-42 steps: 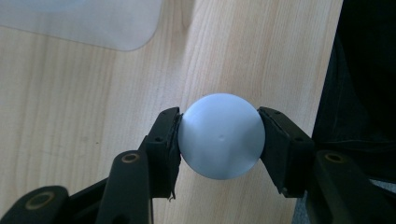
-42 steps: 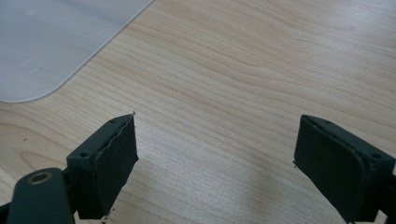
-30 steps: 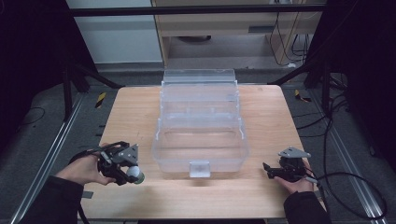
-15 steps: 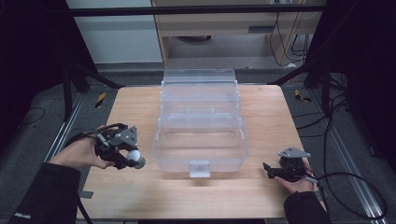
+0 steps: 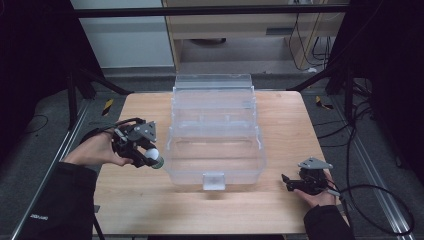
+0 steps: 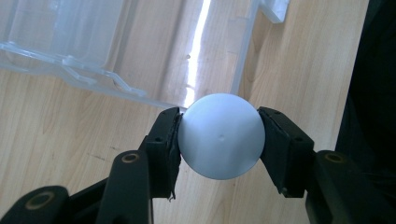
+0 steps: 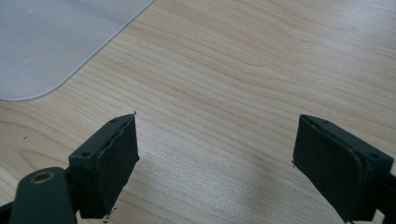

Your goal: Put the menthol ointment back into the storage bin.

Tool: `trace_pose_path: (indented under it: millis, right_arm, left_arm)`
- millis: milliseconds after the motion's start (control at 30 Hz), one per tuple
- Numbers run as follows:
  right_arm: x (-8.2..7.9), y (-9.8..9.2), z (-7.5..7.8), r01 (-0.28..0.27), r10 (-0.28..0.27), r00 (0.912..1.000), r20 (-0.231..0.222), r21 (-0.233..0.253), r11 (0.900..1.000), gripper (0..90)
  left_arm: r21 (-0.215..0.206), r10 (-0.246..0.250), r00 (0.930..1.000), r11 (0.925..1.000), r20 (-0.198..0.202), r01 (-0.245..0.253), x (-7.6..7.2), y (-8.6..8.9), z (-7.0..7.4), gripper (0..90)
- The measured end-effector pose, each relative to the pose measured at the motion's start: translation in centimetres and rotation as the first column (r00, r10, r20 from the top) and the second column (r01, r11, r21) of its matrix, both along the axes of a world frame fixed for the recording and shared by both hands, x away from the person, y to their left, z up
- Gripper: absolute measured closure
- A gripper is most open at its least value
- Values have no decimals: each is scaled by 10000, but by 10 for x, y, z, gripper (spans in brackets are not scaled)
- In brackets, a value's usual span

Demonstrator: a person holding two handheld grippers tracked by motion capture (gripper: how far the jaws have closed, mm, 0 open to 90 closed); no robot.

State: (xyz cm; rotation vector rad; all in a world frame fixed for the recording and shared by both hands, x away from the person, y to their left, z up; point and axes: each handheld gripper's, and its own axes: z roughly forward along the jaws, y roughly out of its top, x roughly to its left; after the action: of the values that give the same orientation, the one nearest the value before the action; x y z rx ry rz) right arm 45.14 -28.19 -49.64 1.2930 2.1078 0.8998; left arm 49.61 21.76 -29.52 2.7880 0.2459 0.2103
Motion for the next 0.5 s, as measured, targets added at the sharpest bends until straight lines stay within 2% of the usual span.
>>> trace_pose_path:
  millis: [133,500]
  right_arm:
    - [0,0,0,2,-2,10000,-18,-3,10000,144]
    - [0,0,0,12,-12,10000,-19,34,10000,145]
  left_arm:
    - [-17,74,9999,10000,-101,-74,8,-7,-3,503]
    - [-92,-77,10000,9999,7,77,23,-21,-11,503]
